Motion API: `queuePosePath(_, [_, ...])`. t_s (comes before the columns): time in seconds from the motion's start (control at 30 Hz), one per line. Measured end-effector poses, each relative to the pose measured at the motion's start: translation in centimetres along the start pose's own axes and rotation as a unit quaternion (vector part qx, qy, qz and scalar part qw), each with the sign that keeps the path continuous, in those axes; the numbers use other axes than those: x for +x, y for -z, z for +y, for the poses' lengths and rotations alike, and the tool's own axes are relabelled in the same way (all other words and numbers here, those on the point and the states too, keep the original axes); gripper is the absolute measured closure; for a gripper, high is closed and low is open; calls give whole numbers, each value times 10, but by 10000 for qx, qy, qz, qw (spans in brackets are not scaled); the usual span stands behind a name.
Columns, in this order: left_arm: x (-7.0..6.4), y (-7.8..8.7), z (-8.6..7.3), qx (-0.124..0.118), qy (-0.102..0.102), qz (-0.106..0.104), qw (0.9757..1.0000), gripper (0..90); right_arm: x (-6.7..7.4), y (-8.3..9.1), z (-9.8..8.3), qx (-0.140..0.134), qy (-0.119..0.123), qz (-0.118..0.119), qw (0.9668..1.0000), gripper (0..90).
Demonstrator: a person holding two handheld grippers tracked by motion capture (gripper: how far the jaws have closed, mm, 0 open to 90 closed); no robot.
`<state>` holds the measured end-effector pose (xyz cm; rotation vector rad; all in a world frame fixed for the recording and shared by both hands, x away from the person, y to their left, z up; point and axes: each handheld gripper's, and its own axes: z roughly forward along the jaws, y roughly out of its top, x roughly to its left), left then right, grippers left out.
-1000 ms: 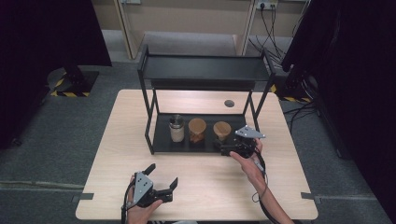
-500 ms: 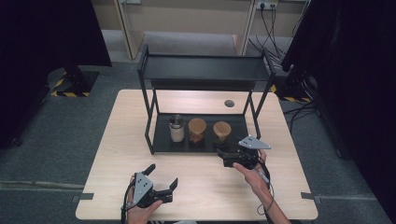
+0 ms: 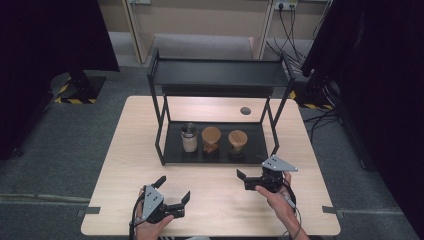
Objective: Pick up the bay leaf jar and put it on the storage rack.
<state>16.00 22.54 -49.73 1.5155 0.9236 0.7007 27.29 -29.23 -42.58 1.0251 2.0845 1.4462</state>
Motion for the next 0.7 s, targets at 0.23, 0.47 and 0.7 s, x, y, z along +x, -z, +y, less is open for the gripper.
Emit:
queuePosePath(0.23, [0, 0, 0, -11, -14, -1, 10000, 13, -1, 4, -3, -11, -46, 35, 10000, 35])
queuePosePath(0.47, [0, 0, 0, -5, -12, -2, 10000, 13, -1, 4, -3, -38, -39, 52, 10000, 35])
queuePosePath(0.7, [1, 0, 0, -19, -15, 6, 10000, 13, 0, 4, -2, -46, -29, 65, 10000, 34])
